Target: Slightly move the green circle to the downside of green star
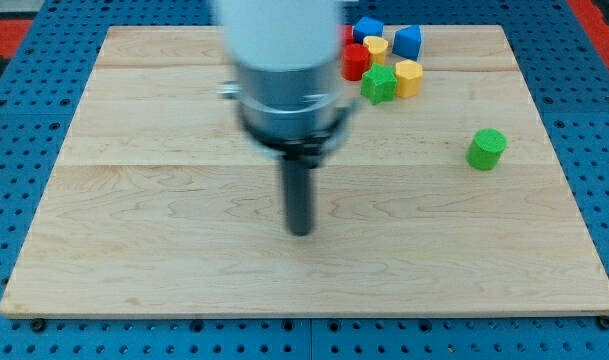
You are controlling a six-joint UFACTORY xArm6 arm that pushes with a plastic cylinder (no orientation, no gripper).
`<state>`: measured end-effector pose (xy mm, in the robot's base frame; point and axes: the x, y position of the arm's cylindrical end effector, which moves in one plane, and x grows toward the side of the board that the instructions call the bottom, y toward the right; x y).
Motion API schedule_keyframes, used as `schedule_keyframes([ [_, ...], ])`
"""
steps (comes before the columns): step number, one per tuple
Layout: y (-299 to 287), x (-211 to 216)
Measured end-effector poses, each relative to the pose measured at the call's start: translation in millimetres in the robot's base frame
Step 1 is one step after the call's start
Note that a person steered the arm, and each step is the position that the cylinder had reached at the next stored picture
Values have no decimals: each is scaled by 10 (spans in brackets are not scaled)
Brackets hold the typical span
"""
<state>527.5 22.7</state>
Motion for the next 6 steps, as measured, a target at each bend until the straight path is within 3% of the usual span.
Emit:
schedule_keyframes([
  [1, 807, 290],
  [2, 1960, 69],
  [3, 2452, -478],
  [4, 2178, -872],
  [5, 1675, -812],
  [6, 1970, -1067],
])
